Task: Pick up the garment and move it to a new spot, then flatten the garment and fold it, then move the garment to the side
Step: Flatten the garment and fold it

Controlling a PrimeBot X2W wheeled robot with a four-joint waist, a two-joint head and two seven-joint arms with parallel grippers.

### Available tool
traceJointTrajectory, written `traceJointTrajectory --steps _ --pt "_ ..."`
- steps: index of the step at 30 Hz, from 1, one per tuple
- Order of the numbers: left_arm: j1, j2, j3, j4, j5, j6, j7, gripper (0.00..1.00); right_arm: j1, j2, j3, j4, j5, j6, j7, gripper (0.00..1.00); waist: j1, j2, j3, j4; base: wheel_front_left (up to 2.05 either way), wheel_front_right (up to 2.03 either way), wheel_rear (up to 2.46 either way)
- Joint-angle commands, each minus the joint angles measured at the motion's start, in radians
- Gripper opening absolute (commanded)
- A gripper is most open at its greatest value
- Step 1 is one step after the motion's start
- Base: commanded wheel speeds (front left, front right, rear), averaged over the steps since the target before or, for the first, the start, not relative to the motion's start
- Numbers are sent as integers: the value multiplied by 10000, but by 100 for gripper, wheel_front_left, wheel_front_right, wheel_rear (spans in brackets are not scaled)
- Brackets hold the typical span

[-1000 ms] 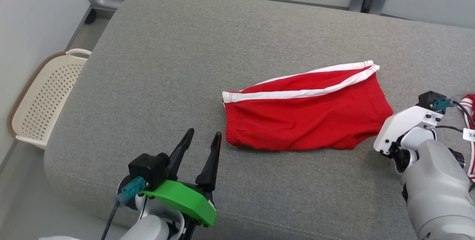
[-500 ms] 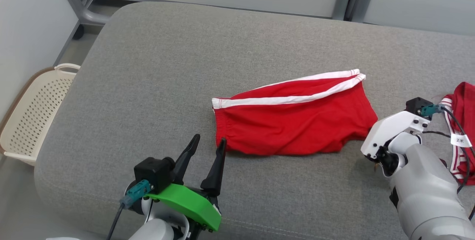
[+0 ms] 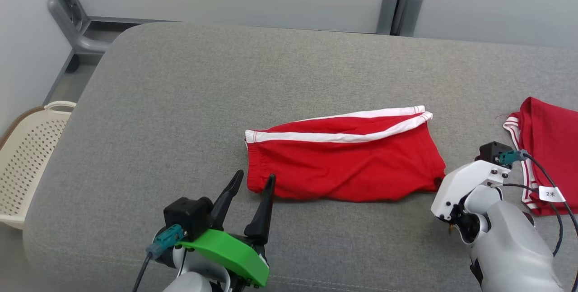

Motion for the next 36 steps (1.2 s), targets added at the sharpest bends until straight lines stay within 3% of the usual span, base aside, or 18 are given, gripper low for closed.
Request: traceJointTrajectory --steps 1,14,15,25,36 --pt "161 62 18 -29 -20 42 -1 100 175 -49 10 -133 52 -13 57 0 0 -1 -40 -68 0 0 0" --pt "81 61 -22 -75 -57 19 8 100 2854 -51 68 -4889 619 -15 2423 0 0 -1 -19 -305 0 0 0" --pt "66 59 -21 -71 -59 14 4 100 2988 -51 1 -5171 640 -13 2508 100 0 -1 -15 -306 0 0 0" --pt "0 54 -16 35 -98 -6 -61 100 3808 -45 -207 -6644 369 -9 3278 100 0 -1 -99 -311 0 0 0" --pt "333 242 218 84 35 330 -280 100 4072 -44 -188 -7198 314 -9 1724 100 0 -1 -706 -678 0 0 0"
